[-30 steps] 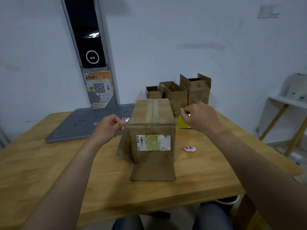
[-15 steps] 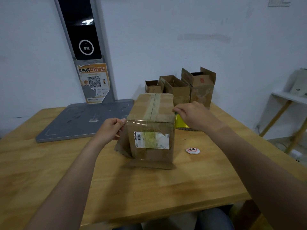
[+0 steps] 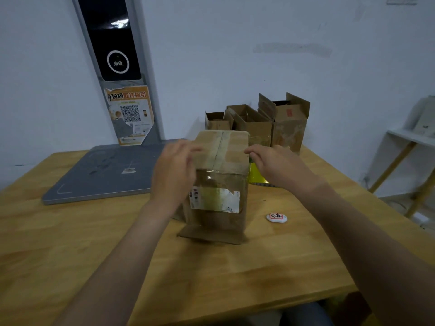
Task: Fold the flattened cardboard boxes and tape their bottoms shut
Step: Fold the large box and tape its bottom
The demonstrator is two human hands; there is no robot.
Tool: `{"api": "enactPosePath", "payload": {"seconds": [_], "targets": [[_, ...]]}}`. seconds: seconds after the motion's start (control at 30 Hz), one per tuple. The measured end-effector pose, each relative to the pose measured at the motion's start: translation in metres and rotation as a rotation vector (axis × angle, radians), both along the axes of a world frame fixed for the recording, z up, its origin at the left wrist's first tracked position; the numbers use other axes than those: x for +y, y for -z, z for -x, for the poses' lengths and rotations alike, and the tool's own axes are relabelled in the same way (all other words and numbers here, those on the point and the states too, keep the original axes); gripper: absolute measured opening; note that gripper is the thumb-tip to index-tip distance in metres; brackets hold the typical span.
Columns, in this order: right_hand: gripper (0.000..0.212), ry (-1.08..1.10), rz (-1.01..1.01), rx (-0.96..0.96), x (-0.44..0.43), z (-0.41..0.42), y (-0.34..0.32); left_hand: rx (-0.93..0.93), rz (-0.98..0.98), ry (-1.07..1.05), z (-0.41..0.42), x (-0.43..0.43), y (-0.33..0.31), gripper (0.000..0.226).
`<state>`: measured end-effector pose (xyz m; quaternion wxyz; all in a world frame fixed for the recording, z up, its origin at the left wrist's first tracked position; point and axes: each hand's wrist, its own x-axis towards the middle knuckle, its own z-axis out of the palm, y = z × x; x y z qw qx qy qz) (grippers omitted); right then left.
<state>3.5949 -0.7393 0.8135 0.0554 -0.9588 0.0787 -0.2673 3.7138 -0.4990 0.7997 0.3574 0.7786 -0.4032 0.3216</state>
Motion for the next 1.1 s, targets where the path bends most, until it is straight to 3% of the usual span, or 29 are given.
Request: {"api": "enactPosePath", "payload": {"seconds": [0.13, 0.23, 0.33, 0.5, 0.8, 0.9, 1.0, 1.1], "targets": [[0.037, 0.014, 0.027, 0.01, 0.002, 0.001, -0.002, -0.043, -0.366, 0.285, 0.037, -0.04, 0.0, 0.039], [0.037, 0.023, 0.055, 0.005, 0.003, 0.0, -0.003, -0.125, -0.542, 0.24, 0.044, -0.059, 0.01, 0.049], [0.038, 0.034, 0.16, 0.001, 0.005, -0.001, -0.004, -0.16, -0.583, 0.187, 0.038, -0.06, 0.017, 0.055], [0.037, 0.059, 0.189, 0.047, 0.008, -0.005, -0.011, 0.007, -0.619, 0.199, 0.018, -0.043, 0.01, 0.07], [0.043, 0.11, 0.253, 0.164, 0.013, -0.011, -0.007, 0.175, -0.516, -0.005, -0.024, -0.004, 0.016, 0.081], [0.043, 0.095, 0.278, 0.168, 0.013, -0.014, -0.008, 0.354, -0.39, 0.016, -0.037, 0.005, 0.024, 0.078], [0.043, 0.095, 0.223, 0.157, 0.011, -0.014, -0.004, 0.433, -0.197, 0.059, -0.04, -0.005, 0.032, 0.061], [0.042, 0.119, 0.194, 0.109, 0.012, -0.012, 0.005, 0.501, -0.039, 0.004, -0.038, -0.016, 0.041, 0.058]]}}
